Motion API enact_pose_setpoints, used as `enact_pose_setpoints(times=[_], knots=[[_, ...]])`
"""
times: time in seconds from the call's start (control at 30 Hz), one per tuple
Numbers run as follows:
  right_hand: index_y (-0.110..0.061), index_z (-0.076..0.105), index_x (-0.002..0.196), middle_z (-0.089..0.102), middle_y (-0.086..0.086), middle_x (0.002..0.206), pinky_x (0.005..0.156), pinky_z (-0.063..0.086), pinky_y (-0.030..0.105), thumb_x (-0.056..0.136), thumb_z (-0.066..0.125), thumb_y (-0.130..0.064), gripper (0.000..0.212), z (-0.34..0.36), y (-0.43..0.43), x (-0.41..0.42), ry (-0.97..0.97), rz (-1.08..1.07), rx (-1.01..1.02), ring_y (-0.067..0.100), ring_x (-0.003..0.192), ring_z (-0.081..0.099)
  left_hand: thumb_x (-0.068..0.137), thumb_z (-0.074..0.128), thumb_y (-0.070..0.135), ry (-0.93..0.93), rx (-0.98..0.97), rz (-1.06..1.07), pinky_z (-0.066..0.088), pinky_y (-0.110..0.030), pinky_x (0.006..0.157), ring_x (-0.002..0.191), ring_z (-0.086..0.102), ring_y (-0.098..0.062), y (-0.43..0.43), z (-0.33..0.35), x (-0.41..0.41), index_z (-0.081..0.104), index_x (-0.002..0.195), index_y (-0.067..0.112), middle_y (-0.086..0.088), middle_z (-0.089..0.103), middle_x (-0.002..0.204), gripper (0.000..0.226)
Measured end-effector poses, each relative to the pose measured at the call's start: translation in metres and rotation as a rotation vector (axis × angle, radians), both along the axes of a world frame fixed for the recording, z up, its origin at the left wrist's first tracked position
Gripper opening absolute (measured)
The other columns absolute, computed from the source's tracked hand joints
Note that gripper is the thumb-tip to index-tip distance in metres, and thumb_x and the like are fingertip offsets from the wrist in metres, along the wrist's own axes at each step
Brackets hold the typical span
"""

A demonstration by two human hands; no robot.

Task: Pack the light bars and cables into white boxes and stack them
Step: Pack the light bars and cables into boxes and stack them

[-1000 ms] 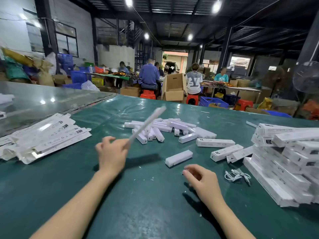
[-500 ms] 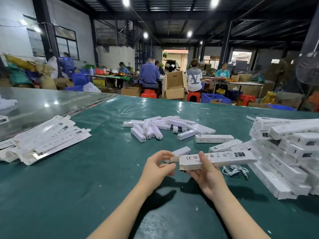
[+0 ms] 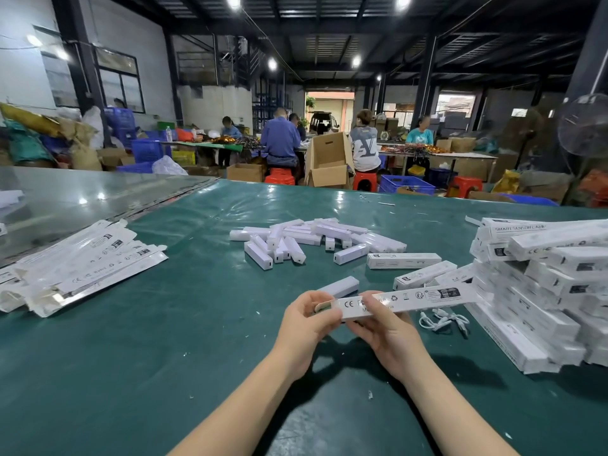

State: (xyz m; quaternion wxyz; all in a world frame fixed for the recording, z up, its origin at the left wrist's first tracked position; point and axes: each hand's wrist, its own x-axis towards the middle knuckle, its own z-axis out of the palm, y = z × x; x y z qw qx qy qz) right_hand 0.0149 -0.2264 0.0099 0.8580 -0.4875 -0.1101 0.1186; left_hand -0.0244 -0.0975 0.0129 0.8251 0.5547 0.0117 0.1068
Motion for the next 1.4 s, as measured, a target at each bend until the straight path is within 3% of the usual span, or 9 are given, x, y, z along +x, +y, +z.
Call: enact_pose_setpoints(times=[0.07, 0.4, 0.5, 0.6, 0.73, 0.83, 1.0, 1.13, 1.4], knots=[[-0.009, 0.060, 0.083, 0.072, 0.008, 0.073, 0.059, 0.057, 0.027, 0.067, 0.063, -0.016, 0.017, 0.000, 0.001, -0.001, 0.000, 0.007, -0.009, 0.018, 0.068, 0.070, 0.082, 0.053, -0.018, -0.003, 0.004, -0.015, 0.052, -0.017, 0.062, 0.061, 0.061, -0.011, 0.001, 0.000, 0.000, 0.058, 0.075, 0.007, -0.001, 0.065, 0.064, 0.026], [-0.009, 0.061, 0.080, 0.072, 0.011, 0.073, 0.056, 0.055, 0.027, 0.066, 0.063, -0.017, 0.016, 0.001, 0.001, -0.002, 0.037, 0.015, 0.035, 0.020, 0.069, 0.071, 0.074, 0.053, -0.020, -0.112, 0.114, 0.006, 0.053, -0.023, 0.077, 0.074, 0.065, -0.013, -0.001, 0.002, 0.000, 0.062, 0.077, 0.006, -0.005, 0.070, 0.073, 0.028], [-0.008, 0.061, 0.080, 0.071, 0.009, 0.072, 0.055, 0.056, 0.026, 0.066, 0.063, -0.017, 0.017, 0.002, 0.001, -0.003, 0.054, 0.014, 0.043, 0.017, 0.066, 0.070, 0.077, 0.046, -0.025, -0.144, 0.211, 0.060, 0.051, -0.017, 0.071, 0.073, 0.065, -0.007, -0.004, 0.003, -0.002, 0.058, 0.069, 0.010, 0.004, 0.071, 0.077, 0.038], [-0.007, 0.058, 0.086, 0.071, 0.010, 0.073, 0.055, 0.056, 0.026, 0.065, 0.063, -0.017, 0.024, 0.003, 0.001, -0.002, 0.082, 0.006, 0.058, 0.018, 0.065, 0.069, 0.077, 0.054, -0.018, -0.170, 0.307, 0.107, 0.047, -0.016, 0.073, 0.077, 0.061, -0.006, -0.006, 0.001, -0.003, 0.056, 0.066, 0.016, 0.012, 0.071, 0.082, 0.036], [-0.006, 0.058, 0.087, 0.071, 0.011, 0.074, 0.056, 0.057, 0.028, 0.065, 0.063, -0.018, 0.025, 0.003, 0.001, -0.001, 0.117, 0.002, 0.081, 0.019, 0.065, 0.069, 0.067, 0.069, 0.011, -0.171, 0.363, 0.163, 0.042, -0.018, 0.068, 0.081, 0.054, -0.009, -0.005, -0.002, -0.001, 0.049, 0.079, 0.019, 0.011, 0.063, 0.088, 0.024], [-0.004, 0.061, 0.085, 0.071, 0.013, 0.078, 0.059, 0.058, 0.027, 0.067, 0.062, -0.022, 0.026, 0.004, -0.001, 0.000, 0.167, 0.040, 0.127, 0.020, 0.068, 0.070, 0.073, 0.068, 0.002, -0.183, 0.350, 0.124, 0.047, -0.028, 0.074, 0.083, 0.060, -0.013, -0.004, -0.002, -0.001, 0.044, 0.075, 0.014, 0.001, 0.064, 0.084, 0.027], [-0.002, 0.061, 0.092, 0.072, 0.013, 0.076, 0.055, 0.056, 0.025, 0.069, 0.062, -0.024, 0.032, 0.006, -0.003, 0.001, 0.225, 0.062, 0.204, 0.019, 0.064, 0.070, 0.064, 0.072, 0.006, -0.265, 0.440, 0.052, 0.050, -0.018, 0.072, 0.089, 0.065, -0.008, -0.003, 0.002, -0.006, 0.062, 0.064, 0.020, 0.009, 0.065, 0.089, 0.017], [-0.003, 0.059, 0.094, 0.072, 0.013, 0.077, 0.053, 0.056, 0.025, 0.068, 0.062, -0.024, 0.033, 0.008, -0.003, 0.000, 0.260, 0.088, 0.239, 0.019, 0.064, 0.070, 0.068, 0.074, -0.009, -0.315, 0.498, 0.126, 0.049, -0.014, 0.070, 0.080, 0.066, -0.004, -0.001, 0.003, -0.008, 0.066, 0.057, 0.028, 0.012, 0.069, 0.082, 0.039], [-0.005, 0.060, 0.095, 0.067, 0.015, 0.092, 0.062, 0.056, 0.024, 0.066, 0.064, -0.034, 0.041, 0.008, 0.000, 0.001, 0.293, 0.066, 0.186, 0.019, 0.069, 0.068, 0.070, 0.072, -0.012, -0.305, 0.513, 0.196, 0.052, -0.015, 0.067, 0.069, 0.069, -0.007, -0.003, 0.005, -0.012, 0.066, 0.052, 0.027, 0.010, 0.073, 0.077, 0.043]])
